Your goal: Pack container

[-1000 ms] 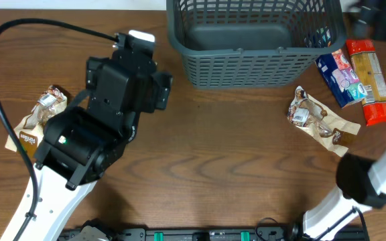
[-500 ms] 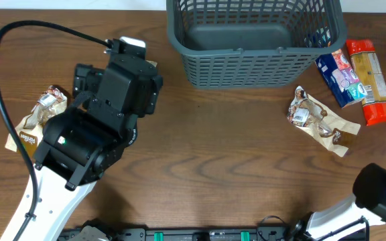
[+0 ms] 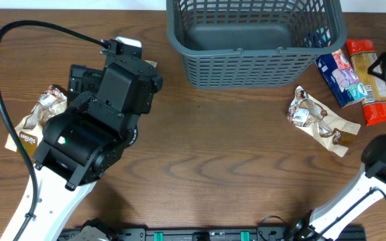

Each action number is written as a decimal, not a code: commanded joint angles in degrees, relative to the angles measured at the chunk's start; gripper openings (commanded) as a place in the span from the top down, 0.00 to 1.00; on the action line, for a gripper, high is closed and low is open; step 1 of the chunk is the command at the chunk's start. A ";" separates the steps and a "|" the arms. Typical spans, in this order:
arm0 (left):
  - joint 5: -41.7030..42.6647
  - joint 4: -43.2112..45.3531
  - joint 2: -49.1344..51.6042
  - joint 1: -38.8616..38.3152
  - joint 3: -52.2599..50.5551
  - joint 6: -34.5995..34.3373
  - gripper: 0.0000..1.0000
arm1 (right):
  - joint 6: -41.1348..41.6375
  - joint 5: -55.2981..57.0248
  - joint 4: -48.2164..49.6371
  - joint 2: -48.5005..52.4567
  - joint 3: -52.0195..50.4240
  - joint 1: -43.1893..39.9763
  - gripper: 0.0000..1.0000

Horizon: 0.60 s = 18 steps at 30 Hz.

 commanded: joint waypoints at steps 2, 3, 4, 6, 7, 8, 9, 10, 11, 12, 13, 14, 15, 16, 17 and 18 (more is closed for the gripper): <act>-1.31 -0.35 -0.04 0.26 0.94 0.52 0.01 | -0.15 2.58 1.53 5.09 -0.79 0.70 0.01; -1.31 -0.35 0.00 0.26 0.92 0.52 0.01 | 0.87 3.45 2.03 6.67 -0.79 1.20 0.01; -1.31 -0.35 0.09 0.26 0.94 0.52 0.01 | 1.51 4.13 2.40 7.61 -0.79 1.49 0.01; -1.31 -0.35 0.15 0.26 0.94 0.52 0.01 | 3.17 5.84 3.69 9.99 -0.79 2.58 0.01; -1.31 -0.35 0.15 0.26 0.94 0.52 0.01 | 3.52 6.23 4.35 10.86 -0.79 3.15 0.01; -1.31 -0.35 0.17 0.26 0.92 0.52 0.01 | 3.87 6.84 5.38 11.80 -0.79 3.98 0.01; -1.31 -0.35 0.17 0.26 0.94 0.52 0.01 | 4.37 7.67 6.51 12.52 -0.79 4.79 0.01; -1.31 -0.35 0.20 0.26 0.94 0.50 0.01 | 4.72 8.55 7.65 13.05 -0.79 5.64 0.01; -1.31 -0.35 0.20 0.26 0.92 0.50 0.01 | 5.14 9.77 8.96 13.49 -0.79 6.71 0.01; -1.31 -0.35 0.20 0.26 0.92 0.50 0.01 | 5.31 10.80 9.99 13.60 -0.79 7.63 0.01; -1.31 -0.37 0.20 0.26 0.94 0.50 0.01 | 5.29 11.89 11.19 13.79 -0.79 8.79 0.01; -1.31 -0.37 0.20 0.26 0.92 0.50 0.01 | 5.27 12.61 12.22 13.79 -0.79 9.73 0.01; -1.31 -0.42 0.20 0.26 0.92 0.50 0.01 | 5.27 13.22 13.27 13.79 -0.79 10.67 0.01; -1.31 -0.57 0.20 0.26 0.94 0.50 0.01 | 5.25 13.64 14.40 13.81 -0.79 11.67 0.01; -1.31 -0.83 0.20 0.26 0.92 0.50 0.01 | 5.18 13.81 15.30 13.81 -0.81 12.48 0.01; -1.31 -1.22 0.20 0.26 0.92 0.50 0.01 | 4.83 13.97 16.17 13.88 -0.83 13.40 0.01</act>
